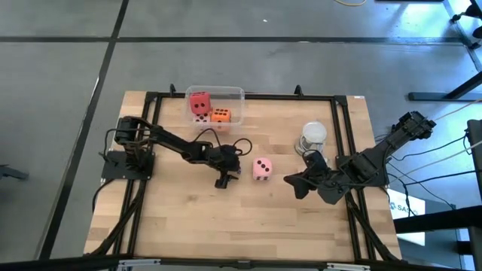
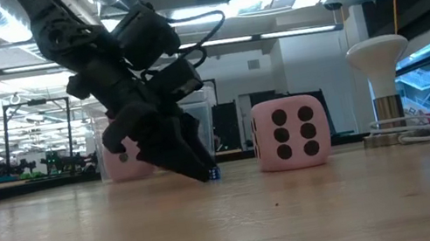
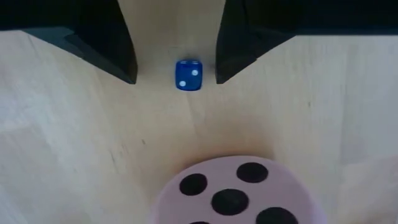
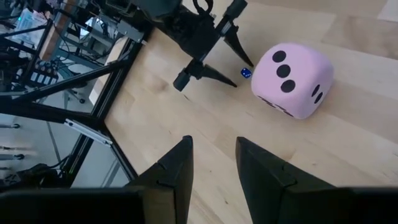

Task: Pick & Place Dice
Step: Put the small blue dice into the transparent bin

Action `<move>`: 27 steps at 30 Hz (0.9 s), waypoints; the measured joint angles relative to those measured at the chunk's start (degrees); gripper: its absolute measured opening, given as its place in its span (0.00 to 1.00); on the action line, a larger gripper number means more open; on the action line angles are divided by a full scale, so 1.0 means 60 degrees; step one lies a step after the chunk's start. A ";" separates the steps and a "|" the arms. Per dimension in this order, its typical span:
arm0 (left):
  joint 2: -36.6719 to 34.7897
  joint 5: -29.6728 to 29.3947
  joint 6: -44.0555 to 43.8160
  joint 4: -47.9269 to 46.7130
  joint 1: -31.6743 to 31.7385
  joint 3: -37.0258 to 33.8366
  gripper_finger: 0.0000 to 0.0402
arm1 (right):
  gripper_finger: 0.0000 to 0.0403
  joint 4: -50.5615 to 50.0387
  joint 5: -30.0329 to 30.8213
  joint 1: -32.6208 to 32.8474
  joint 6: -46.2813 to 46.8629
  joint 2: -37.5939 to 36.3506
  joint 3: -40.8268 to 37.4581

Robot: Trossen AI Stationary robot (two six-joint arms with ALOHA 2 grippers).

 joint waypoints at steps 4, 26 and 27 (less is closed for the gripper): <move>0.0000 0.0032 -0.0006 -0.0011 0.0000 0.0000 0.45 | 0.29 0.0019 0.0050 0.0002 -0.0001 0.0000 0.0000; 0.0641 -0.0117 -0.0515 0.0141 -0.0062 0.0029 0.32 | 0.29 0.0408 0.0052 0.0000 -0.0245 0.0004 0.0000; 0.0645 -0.0114 -0.0413 0.0098 -0.0062 0.0029 0.29 | 0.29 0.0408 0.0052 0.0000 -0.0245 0.0004 0.0000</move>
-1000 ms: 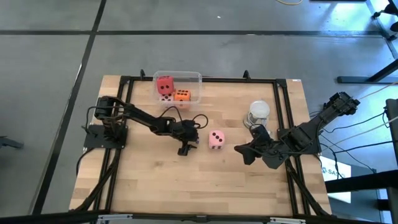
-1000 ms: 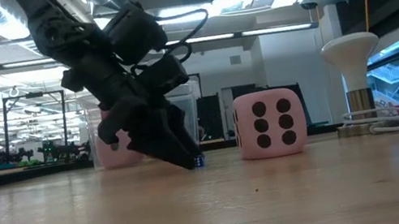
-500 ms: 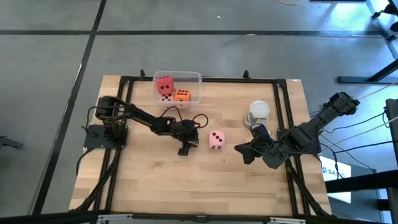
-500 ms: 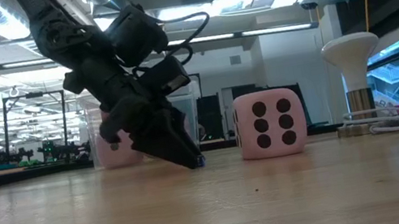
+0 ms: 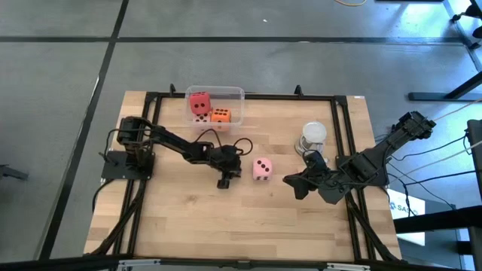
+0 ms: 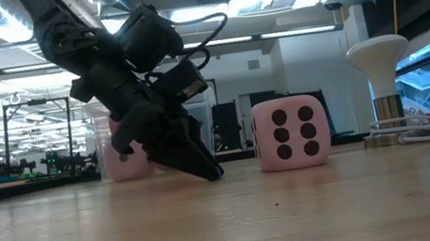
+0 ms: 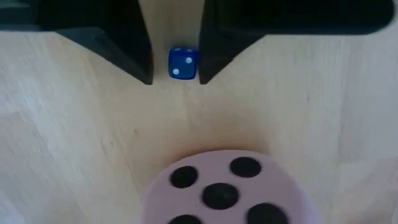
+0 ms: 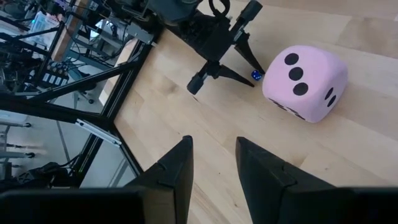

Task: Pick & Place Dice
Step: Put the small blue dice into the transparent bin

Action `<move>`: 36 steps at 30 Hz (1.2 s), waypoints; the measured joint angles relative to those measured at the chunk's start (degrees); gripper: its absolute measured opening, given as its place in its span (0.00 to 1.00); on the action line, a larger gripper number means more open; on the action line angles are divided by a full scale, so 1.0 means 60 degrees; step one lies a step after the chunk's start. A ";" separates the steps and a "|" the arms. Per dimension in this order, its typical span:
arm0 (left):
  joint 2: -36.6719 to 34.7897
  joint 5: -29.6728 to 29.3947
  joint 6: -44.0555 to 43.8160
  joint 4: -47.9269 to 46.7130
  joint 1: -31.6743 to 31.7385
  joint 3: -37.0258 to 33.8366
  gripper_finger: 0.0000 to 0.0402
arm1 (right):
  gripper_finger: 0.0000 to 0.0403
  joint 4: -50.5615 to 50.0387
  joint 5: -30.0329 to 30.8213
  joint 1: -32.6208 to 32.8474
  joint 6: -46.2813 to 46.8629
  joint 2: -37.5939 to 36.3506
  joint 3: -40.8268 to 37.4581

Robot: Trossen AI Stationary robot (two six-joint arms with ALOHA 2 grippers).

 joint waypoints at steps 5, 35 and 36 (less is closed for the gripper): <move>0.0007 0.0219 0.0591 -0.0173 -0.0018 -0.0007 0.10 | 0.29 0.0000 0.0000 0.0000 -0.0006 0.0000 0.0003; -0.5112 0.1027 -0.0004 -0.2357 -0.0154 -0.0055 0.03 | 0.29 0.0029 0.0509 -0.0007 -0.0251 0.0004 0.0004; -0.5408 0.0673 -0.0004 -0.2335 -0.0095 -0.0054 0.03 | 0.29 0.0033 0.0573 -0.0007 -0.0255 0.0004 0.0004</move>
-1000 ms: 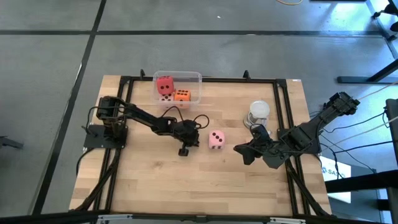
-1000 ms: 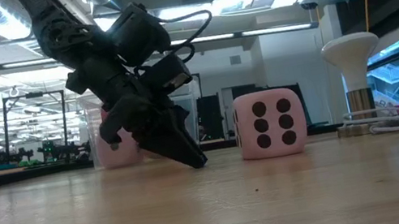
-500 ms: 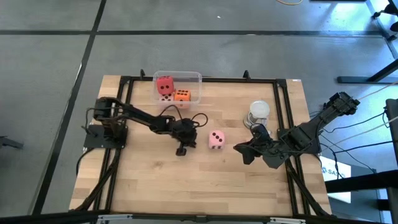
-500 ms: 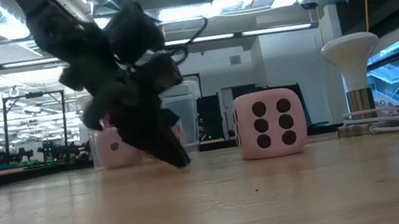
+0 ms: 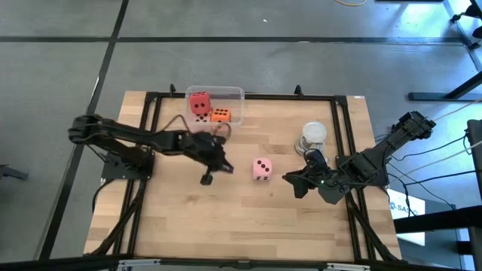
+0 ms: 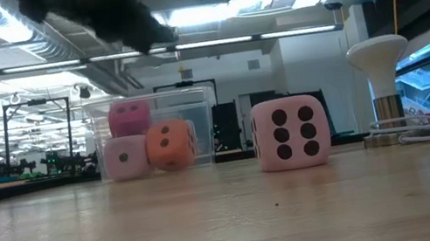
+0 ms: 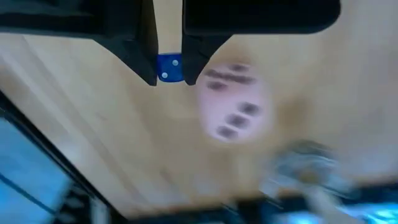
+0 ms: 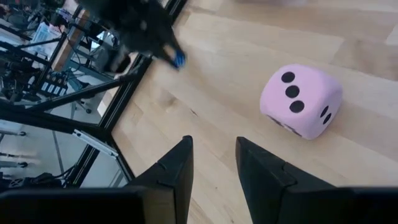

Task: Pick & Place Dice
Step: Put the small blue dice into the transparent bin

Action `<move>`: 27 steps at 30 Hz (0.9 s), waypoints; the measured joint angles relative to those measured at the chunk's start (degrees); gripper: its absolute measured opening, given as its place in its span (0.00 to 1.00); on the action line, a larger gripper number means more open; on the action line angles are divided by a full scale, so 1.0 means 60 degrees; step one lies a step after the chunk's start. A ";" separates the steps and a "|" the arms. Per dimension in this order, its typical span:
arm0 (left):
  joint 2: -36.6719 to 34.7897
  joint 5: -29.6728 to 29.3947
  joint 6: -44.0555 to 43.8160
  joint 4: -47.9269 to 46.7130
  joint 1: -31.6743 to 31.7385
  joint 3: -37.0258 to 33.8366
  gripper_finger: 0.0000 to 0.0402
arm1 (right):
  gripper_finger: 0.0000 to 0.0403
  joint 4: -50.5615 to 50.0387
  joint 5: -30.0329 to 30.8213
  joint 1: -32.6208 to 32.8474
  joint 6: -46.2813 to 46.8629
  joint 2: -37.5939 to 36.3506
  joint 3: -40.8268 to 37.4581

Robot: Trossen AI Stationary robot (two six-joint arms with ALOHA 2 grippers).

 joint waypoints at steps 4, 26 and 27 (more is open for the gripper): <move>-0.1069 -0.1423 -0.0039 0.0053 0.0543 0.0012 0.03 | 0.29 -0.0005 0.0422 0.0000 -0.0002 0.0000 0.0000; 0.1798 -0.0419 0.2238 -0.8002 0.6035 0.5649 0.03 | 0.29 0.0008 0.1271 0.0000 -0.0175 0.0000 0.0000; 0.1974 -0.0418 0.2355 -0.8273 0.6005 0.5848 0.03 | 0.29 0.0011 0.1274 0.0000 -0.0175 0.0000 0.0000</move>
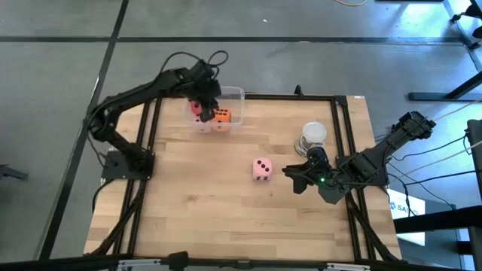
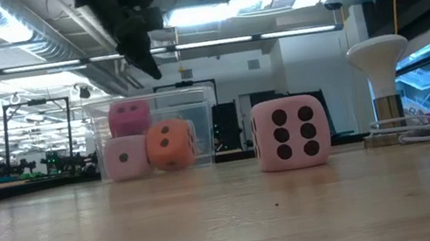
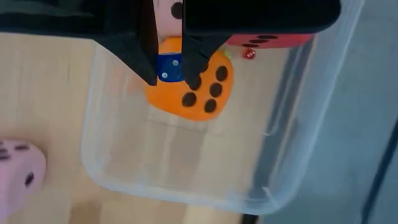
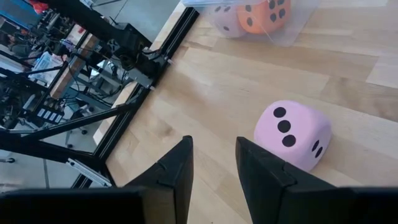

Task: Pick & Place Dice
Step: Put the small blue dice into the transparent bin

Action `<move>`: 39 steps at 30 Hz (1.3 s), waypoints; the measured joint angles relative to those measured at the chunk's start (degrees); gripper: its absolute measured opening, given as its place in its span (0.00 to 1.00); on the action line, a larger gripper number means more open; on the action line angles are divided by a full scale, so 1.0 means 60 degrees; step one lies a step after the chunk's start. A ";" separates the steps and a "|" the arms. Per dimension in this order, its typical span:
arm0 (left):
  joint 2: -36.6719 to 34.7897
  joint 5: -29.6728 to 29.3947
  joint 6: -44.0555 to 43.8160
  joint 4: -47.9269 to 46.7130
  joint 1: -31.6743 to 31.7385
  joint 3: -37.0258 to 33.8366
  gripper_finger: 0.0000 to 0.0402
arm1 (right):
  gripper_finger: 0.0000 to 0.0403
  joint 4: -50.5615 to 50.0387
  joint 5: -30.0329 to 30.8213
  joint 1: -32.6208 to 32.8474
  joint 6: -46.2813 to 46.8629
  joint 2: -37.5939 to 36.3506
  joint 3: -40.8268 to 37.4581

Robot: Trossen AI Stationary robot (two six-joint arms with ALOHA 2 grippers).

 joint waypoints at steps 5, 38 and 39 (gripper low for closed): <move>0.0521 -0.0080 0.0471 -0.0319 -0.0280 0.0388 0.03 | 0.29 0.0000 -0.0036 0.0000 -0.0002 0.0000 0.0001; 0.0633 -0.0791 0.0672 -0.0479 -0.0504 0.0395 0.05 | 0.30 0.0000 -0.0215 0.0000 -0.0011 0.0000 0.0002; 0.0633 -0.0889 0.0620 -0.0479 -0.0504 0.0395 0.06 | 0.30 0.0000 -0.0215 0.0000 -0.0015 0.0000 0.0004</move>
